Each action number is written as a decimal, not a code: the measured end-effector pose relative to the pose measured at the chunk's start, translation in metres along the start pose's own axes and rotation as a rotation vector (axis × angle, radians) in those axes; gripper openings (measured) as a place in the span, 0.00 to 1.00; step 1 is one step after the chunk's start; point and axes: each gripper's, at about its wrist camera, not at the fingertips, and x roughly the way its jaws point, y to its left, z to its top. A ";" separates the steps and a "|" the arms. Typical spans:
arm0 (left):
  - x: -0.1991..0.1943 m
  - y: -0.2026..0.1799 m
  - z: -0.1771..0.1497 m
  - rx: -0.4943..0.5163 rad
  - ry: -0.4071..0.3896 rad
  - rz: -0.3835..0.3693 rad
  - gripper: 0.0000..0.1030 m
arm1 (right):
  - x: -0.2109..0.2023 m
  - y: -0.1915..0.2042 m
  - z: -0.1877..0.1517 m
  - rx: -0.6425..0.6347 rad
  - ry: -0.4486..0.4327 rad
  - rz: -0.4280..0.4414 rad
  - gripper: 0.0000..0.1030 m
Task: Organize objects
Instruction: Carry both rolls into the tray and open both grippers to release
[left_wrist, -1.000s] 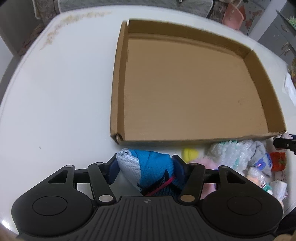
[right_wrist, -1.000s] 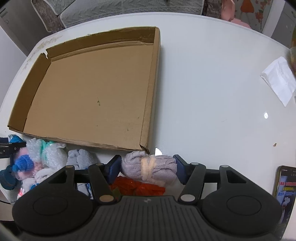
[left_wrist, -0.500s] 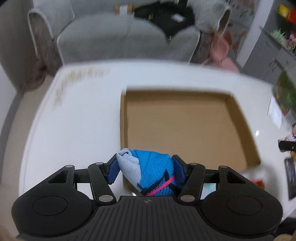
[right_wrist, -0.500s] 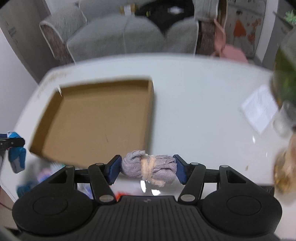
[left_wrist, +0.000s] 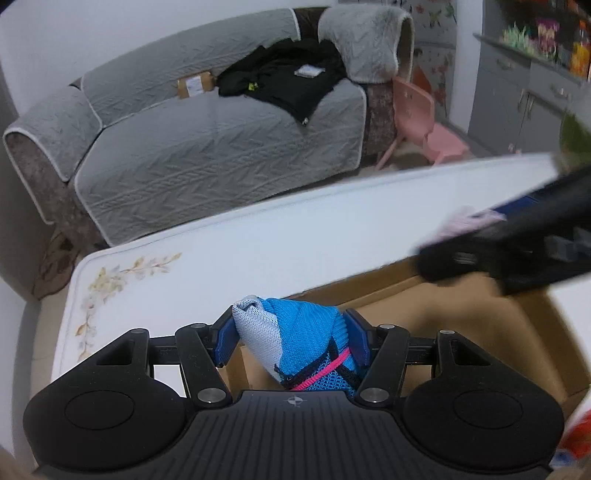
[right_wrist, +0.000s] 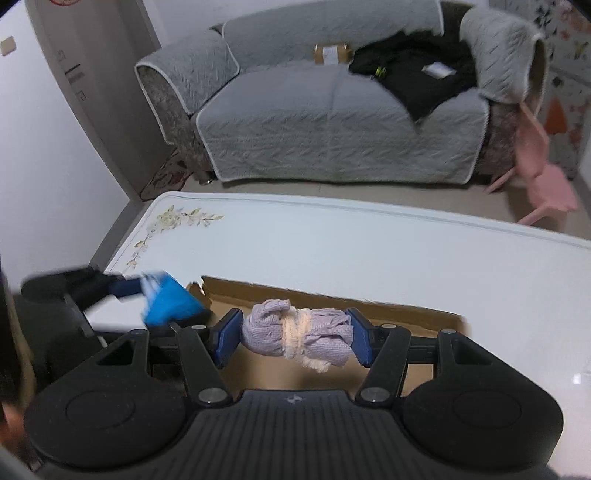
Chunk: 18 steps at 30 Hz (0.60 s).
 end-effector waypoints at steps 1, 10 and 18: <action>0.003 0.003 -0.006 -0.004 0.009 -0.006 0.63 | 0.008 0.000 0.000 0.011 0.023 0.003 0.55; 0.043 0.011 -0.025 -0.019 0.064 0.014 0.64 | 0.064 0.009 -0.001 0.065 0.155 -0.053 0.55; 0.050 0.010 -0.027 -0.017 0.067 0.022 0.75 | 0.078 0.008 -0.003 0.101 0.202 -0.074 0.59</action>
